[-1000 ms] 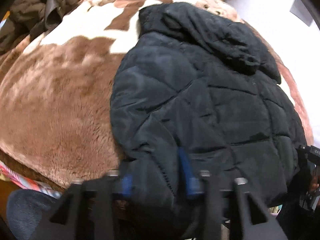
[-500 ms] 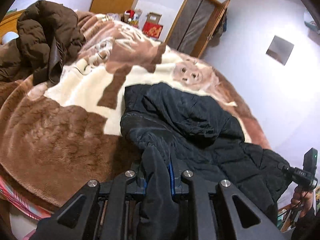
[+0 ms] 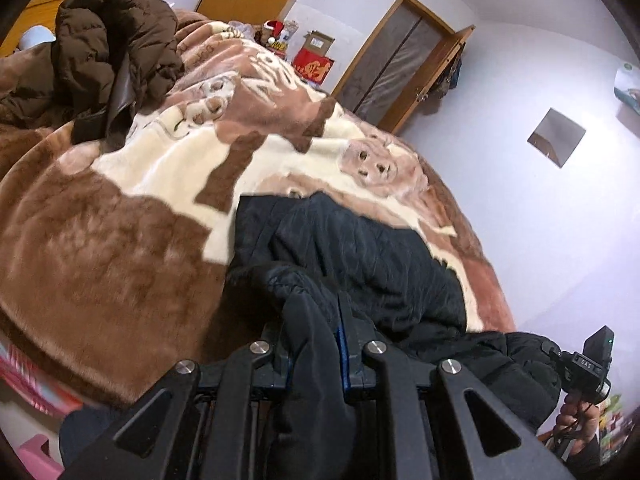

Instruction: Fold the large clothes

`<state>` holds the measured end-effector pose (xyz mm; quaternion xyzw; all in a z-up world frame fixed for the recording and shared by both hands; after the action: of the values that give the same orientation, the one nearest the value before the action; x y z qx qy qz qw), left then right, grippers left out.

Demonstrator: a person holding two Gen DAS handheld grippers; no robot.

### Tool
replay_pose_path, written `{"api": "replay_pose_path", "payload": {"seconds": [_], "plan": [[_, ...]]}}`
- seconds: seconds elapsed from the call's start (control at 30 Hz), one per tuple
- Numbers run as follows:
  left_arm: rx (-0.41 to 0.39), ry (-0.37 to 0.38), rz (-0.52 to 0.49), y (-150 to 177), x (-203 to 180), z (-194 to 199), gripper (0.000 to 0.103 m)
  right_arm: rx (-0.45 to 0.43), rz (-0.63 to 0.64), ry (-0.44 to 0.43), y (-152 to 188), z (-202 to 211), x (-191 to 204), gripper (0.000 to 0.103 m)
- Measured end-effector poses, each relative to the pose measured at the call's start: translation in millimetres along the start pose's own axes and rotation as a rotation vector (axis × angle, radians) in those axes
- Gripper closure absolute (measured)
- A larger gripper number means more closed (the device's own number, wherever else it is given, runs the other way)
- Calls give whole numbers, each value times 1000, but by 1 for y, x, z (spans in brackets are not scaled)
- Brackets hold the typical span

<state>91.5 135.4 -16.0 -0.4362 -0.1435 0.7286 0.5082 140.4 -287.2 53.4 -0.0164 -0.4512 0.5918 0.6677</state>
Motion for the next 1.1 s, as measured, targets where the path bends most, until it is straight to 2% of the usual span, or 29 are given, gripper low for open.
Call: {"api": "replay_pose_path", "payload": {"seconds": [0.1,0.23,0.37,0.47,0.67,0.77,0.9,0.97,1.0,1.03,1.07,1.1], "plan": [[-22,1,8,-29,0,-16,87,-29,-28,-17,-36,-17,-1,90],[-35,-17,11,-71,2,-55,86,-41,-31,12,-81,-55,-3,89],[-5,-52,27,-105,11,-110,86,-10,-51,60,-123,-110,-15,89],[38,-90,65,-118,26,-157,86,48,-67,130,-143,-162,-35,88],[163,-197,88,-100,59,-253,81,171,-130,242,-136,-244,-93,85],[173,-199,107,-87,69,-278,79,183,-164,229,-125,-262,-111,84],[170,-174,100,-86,69,-284,79,182,-199,185,-123,-261,-116,83],[192,-154,121,-90,68,-279,77,188,-222,154,-130,-255,-110,78],[202,-140,135,-95,67,-278,74,176,-238,111,-138,-246,-103,69],[207,-121,151,-99,66,-273,69,162,-248,84,-146,-242,-97,55],[201,-96,168,-107,63,-265,66,133,-255,44,-157,-230,-89,47],[194,-78,179,-113,61,-261,58,102,-257,21,-166,-220,-82,36]]}}
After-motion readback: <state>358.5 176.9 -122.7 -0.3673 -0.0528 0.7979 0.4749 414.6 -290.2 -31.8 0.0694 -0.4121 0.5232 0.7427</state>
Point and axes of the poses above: each gripper's, at about its wrist camera, not at the fingertips, and z roughly against the way its jaws point, x to its left, y to its underside, the point moved 9 cm from there along -z, roughly the way its jaws point, and after that the axes turned 2 degrees about -x, right-handed, at the moved point
